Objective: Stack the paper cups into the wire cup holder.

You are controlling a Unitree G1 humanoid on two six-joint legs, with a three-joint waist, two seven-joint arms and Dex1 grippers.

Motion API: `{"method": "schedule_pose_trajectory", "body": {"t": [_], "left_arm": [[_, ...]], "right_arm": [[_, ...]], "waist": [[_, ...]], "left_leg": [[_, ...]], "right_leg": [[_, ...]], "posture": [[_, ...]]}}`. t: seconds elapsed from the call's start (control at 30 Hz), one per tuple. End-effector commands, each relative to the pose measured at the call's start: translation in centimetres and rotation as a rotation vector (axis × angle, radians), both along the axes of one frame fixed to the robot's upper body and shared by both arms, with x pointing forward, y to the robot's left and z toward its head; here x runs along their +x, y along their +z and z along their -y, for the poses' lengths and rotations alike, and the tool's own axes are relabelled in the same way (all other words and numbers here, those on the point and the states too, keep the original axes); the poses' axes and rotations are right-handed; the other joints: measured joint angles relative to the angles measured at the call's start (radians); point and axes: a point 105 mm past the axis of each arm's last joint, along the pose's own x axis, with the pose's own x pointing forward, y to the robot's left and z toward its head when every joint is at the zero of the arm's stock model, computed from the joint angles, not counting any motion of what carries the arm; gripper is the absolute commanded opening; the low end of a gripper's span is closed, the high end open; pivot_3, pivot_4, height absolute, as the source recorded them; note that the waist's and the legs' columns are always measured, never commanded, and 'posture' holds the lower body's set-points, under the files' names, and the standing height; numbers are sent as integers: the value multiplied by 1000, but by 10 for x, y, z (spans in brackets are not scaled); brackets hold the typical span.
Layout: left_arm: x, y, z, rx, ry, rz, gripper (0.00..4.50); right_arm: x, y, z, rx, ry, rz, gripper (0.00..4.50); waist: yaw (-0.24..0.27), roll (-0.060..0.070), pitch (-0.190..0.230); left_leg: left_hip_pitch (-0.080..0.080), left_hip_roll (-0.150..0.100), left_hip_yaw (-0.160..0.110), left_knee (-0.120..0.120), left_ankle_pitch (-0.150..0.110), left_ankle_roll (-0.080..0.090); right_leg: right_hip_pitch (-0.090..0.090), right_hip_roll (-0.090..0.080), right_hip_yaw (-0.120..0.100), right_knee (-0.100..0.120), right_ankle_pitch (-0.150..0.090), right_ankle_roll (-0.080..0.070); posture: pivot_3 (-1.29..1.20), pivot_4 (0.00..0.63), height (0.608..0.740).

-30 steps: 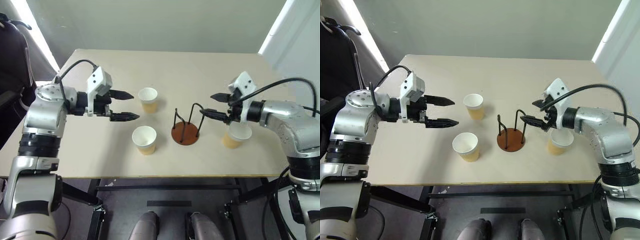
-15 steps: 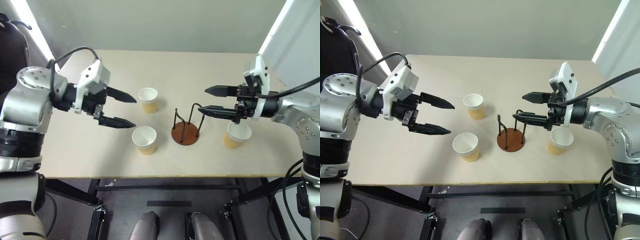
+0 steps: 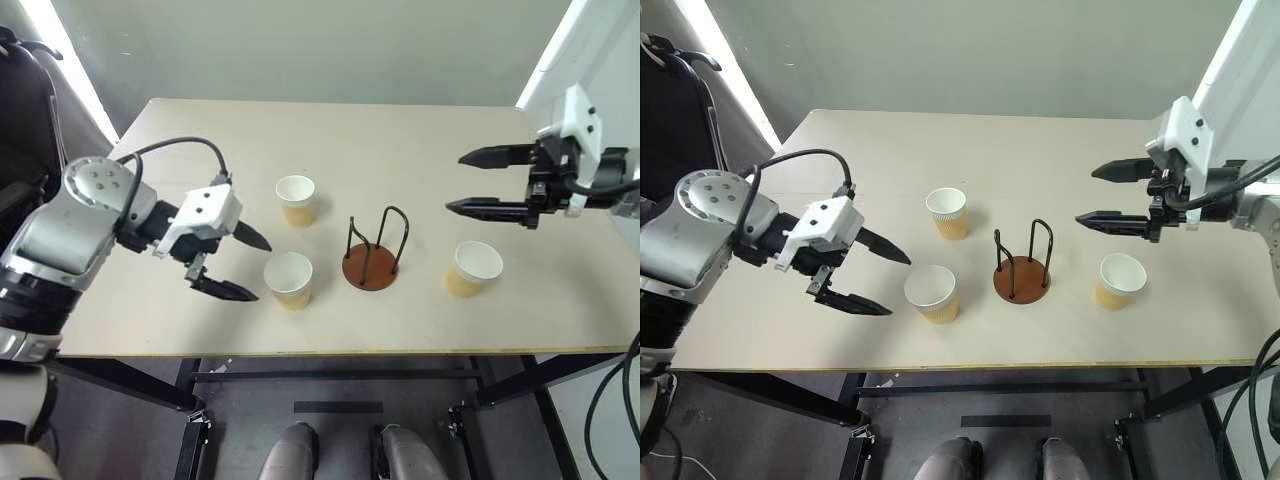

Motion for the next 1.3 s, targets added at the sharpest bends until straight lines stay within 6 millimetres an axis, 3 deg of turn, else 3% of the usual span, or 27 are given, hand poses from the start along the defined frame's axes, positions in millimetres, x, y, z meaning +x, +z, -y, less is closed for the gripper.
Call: {"method": "schedule_pose_trajectory", "body": {"t": [0.03, 0.43, 0.53, 0.9, 1.3], "left_arm": [[-8, -9, -2, 75, -72, -3, 4500], [1, -26, 7, 117, -101, 16, 4500], [-1, -25, 12, 87, -102, -7, 3956], [6, -6, 21, 8, -70, -19, 44], [42, 43, 27, -122, 2, 116, 44]], "right_arm": [[-6, 15, 4, 0, -3, 65, 3760], [-7, 14, 4, -13, -7, 61, 3760], [-7, 12, 4, -13, -9, 57, 3787], [-10, 5, 6, -25, -8, 25, 3787], [-9, 0, 5, -23, -12, 21, 3787]], "waist": [[0, 0, 0], [0, 0, 0], [0, 0, 0], [1, 0, 0], [1, 0, 0]], "left_leg": [[0, 0, 0, 0, 0, 0], [0, 0, 0, 0, 0, 0], [0, 0, 0, 0, 0, 0], [0, 0, 0, 0, 0, 0], [0, 0, 0, 1, 0, 0]], "right_leg": [[0, 0, 0, 0, 0, 0], [0, 0, 0, 0, 0, 0], [0, 0, 0, 0, 0, 0], [0, 0, 0, 0, 0, 0], [0, 0, 0, 0, 5, 9]], "posture": [[0, 150, 740], [0, 150, 740], [0, 150, 740], [0, 150, 740], [0, 150, 740]]}}
